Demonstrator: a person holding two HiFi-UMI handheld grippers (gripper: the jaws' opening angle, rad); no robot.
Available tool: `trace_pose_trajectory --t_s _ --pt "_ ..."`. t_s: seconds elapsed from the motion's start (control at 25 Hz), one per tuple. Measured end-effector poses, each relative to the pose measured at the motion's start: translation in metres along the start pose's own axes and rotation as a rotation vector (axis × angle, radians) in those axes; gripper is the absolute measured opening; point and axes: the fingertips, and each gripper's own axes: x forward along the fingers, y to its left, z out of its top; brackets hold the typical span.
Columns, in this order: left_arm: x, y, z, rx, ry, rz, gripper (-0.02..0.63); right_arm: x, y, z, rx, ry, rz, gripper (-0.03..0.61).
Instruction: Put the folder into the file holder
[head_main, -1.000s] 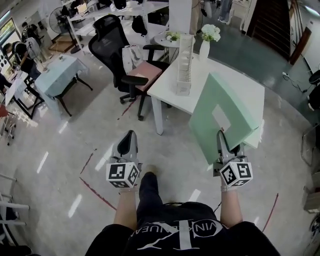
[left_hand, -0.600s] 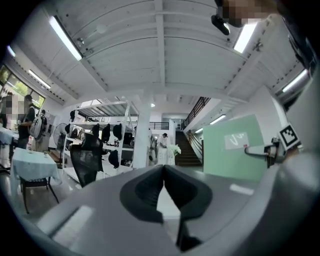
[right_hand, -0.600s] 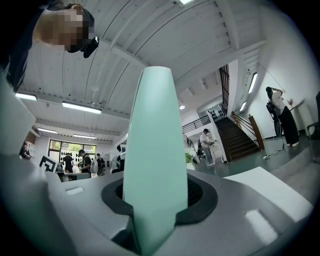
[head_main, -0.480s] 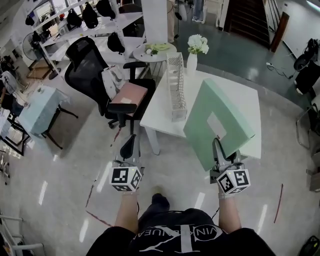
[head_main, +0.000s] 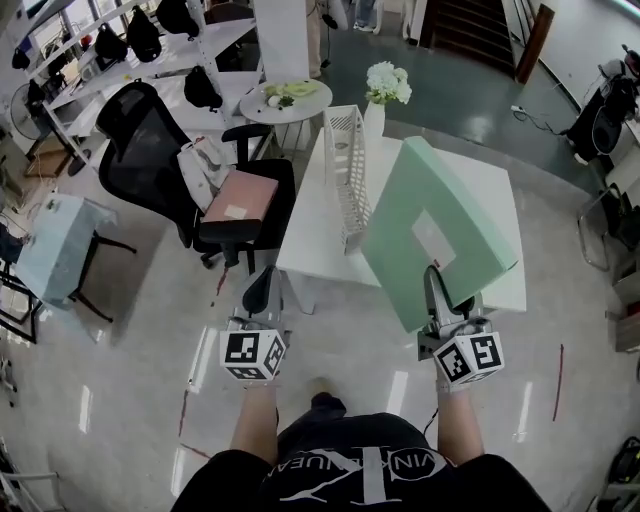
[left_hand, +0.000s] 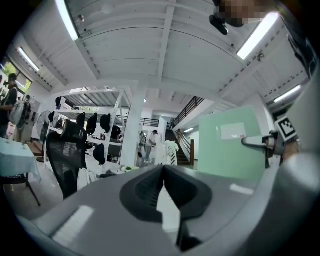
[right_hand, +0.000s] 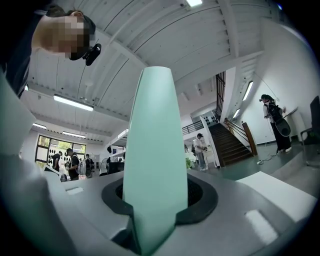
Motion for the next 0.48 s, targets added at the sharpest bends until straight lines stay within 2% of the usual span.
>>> trace_pose_trajectory --t_s 0.28,0.48 --pt "0.026 0.019 0.001 -0.005 0.005 -0.086 0.0 0.026 0.014 0.004 -0.015 -0.007 -0.062 0.176" --pt "0.039 0.032 -0.001 -0.013 -0.007 -0.102 0.0 0.036 0.021 0.012 -0.046 0.009 -0.069 0.176"
